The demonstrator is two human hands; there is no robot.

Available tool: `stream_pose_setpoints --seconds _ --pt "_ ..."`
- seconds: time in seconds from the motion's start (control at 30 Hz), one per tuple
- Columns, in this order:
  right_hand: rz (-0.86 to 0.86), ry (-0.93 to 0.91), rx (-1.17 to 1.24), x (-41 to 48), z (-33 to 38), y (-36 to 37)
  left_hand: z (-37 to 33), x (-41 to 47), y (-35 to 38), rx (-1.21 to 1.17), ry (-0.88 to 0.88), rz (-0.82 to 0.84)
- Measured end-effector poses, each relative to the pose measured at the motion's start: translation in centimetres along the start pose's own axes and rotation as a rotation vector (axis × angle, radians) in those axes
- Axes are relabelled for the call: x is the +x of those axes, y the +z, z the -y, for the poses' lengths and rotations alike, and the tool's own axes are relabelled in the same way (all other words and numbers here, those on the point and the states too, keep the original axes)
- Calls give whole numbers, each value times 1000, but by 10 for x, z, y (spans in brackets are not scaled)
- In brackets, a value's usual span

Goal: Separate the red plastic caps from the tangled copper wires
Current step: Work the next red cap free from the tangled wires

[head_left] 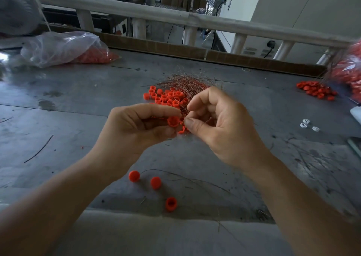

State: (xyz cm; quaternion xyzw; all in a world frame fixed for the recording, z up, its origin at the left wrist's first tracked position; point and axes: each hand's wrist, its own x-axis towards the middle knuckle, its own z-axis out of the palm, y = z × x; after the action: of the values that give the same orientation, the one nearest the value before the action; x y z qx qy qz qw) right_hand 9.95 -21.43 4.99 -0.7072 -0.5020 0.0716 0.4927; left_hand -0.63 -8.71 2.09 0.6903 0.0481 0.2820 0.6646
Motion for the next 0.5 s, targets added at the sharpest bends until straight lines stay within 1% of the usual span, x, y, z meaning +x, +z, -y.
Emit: stream_pose_setpoints --seconds 0.23,0.37,0.5 --pt "19 -12 -7 0 1 -2 4 0 -2 -92 -34 33" --pt "7 0 9 1 1 -3 2 -1 -5 -160 -52 102" --pt "4 16 20 1 1 -5 1 0 -5 -141 -74 61"
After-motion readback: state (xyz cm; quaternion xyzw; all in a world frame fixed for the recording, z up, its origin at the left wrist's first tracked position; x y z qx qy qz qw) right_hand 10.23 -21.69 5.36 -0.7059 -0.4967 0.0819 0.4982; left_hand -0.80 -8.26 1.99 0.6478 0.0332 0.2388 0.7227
